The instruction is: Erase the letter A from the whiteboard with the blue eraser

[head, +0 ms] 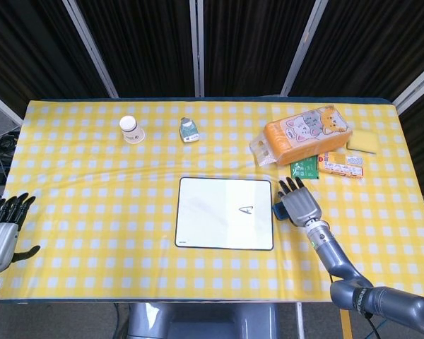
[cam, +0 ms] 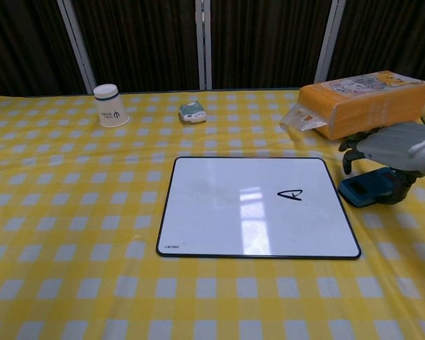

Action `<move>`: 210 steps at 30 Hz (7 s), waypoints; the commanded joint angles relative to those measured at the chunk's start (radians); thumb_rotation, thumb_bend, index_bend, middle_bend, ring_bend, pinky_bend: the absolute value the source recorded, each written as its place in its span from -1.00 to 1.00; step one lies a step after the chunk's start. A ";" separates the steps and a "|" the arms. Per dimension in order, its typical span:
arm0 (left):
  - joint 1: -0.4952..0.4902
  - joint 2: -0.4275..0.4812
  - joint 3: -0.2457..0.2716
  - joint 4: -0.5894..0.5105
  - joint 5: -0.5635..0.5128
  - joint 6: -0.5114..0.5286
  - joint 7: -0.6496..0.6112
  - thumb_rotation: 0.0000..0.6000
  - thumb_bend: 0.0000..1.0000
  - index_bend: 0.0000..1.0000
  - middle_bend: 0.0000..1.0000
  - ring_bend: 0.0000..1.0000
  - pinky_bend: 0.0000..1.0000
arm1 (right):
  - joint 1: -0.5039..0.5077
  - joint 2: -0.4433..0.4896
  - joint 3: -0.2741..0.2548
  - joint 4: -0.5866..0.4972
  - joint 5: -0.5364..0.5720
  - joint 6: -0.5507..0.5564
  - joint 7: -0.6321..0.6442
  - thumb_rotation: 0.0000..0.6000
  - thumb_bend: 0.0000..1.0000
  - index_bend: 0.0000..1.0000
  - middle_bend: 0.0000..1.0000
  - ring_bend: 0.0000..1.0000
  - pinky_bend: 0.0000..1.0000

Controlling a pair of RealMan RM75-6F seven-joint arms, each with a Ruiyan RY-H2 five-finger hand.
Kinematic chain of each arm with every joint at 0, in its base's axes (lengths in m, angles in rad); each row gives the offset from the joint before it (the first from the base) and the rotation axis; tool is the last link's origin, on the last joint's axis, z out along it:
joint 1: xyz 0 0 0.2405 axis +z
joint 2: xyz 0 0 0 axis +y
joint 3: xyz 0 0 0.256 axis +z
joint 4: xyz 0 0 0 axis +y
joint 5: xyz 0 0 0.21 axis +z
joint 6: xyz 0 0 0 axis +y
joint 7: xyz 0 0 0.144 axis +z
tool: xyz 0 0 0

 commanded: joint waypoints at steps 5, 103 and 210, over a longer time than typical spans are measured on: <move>-0.003 -0.003 0.002 0.003 0.002 -0.004 0.000 1.00 -0.73 -1.00 -1.00 -1.00 -1.00 | 0.001 -0.018 -0.007 0.029 -0.001 0.007 0.008 1.00 -0.58 -0.16 -0.66 -0.96 -0.63; -0.024 -0.012 -0.007 0.040 -0.025 -0.041 -0.083 1.00 -0.73 -1.00 -1.00 -1.00 -1.00 | 0.111 -0.245 0.113 -0.002 0.227 0.116 0.027 1.00 -0.32 0.72 0.47 0.44 0.51; -0.043 -0.020 -0.006 0.035 -0.043 -0.071 -0.066 1.00 -0.73 -1.00 -1.00 -1.00 -1.00 | 0.092 -0.304 0.182 0.105 0.135 -0.039 0.439 1.00 -0.33 0.73 0.49 0.47 0.51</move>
